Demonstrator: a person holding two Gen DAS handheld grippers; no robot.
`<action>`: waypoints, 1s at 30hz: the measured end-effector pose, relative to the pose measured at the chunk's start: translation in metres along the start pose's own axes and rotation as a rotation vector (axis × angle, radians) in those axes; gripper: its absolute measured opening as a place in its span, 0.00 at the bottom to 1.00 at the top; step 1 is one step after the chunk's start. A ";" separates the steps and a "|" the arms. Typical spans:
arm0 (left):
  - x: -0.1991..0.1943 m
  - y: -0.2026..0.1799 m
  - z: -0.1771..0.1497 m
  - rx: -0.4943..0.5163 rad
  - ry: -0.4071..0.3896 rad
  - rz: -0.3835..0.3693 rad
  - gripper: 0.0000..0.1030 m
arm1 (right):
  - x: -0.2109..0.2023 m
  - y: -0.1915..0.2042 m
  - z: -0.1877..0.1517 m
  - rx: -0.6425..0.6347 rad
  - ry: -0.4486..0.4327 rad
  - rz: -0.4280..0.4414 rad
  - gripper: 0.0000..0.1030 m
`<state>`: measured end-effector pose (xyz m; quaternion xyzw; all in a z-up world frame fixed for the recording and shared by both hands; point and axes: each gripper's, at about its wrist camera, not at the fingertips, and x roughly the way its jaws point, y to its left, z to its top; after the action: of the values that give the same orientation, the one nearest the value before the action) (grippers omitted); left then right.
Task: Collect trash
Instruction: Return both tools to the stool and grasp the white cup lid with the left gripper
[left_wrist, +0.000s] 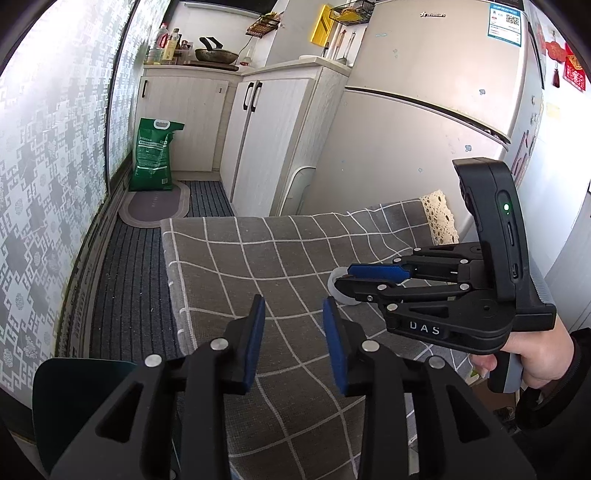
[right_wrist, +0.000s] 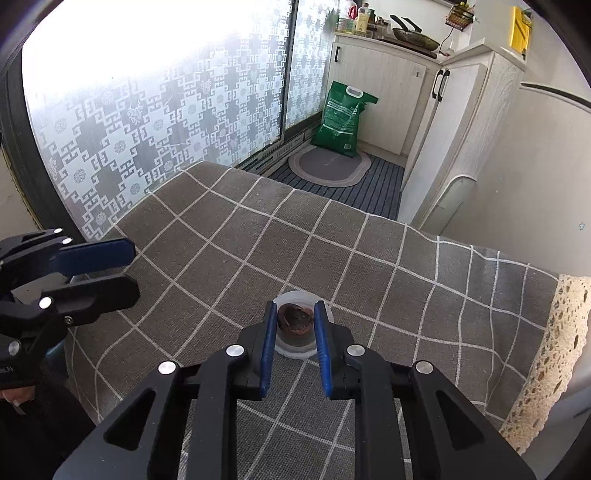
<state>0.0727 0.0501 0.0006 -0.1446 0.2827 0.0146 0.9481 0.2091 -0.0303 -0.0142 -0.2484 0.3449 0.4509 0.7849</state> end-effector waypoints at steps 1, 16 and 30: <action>0.001 -0.002 0.000 0.003 0.003 -0.001 0.34 | 0.000 0.000 0.000 0.005 -0.001 0.007 0.20; 0.022 -0.019 0.002 0.045 0.042 0.005 0.35 | -0.040 -0.008 -0.007 0.016 -0.074 0.029 0.19; 0.061 -0.056 0.003 0.137 0.140 0.058 0.54 | -0.063 -0.050 -0.035 0.098 -0.089 0.007 0.19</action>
<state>0.1320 -0.0059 -0.0151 -0.0718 0.3525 0.0125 0.9330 0.2198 -0.1120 0.0153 -0.1883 0.3321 0.4467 0.8091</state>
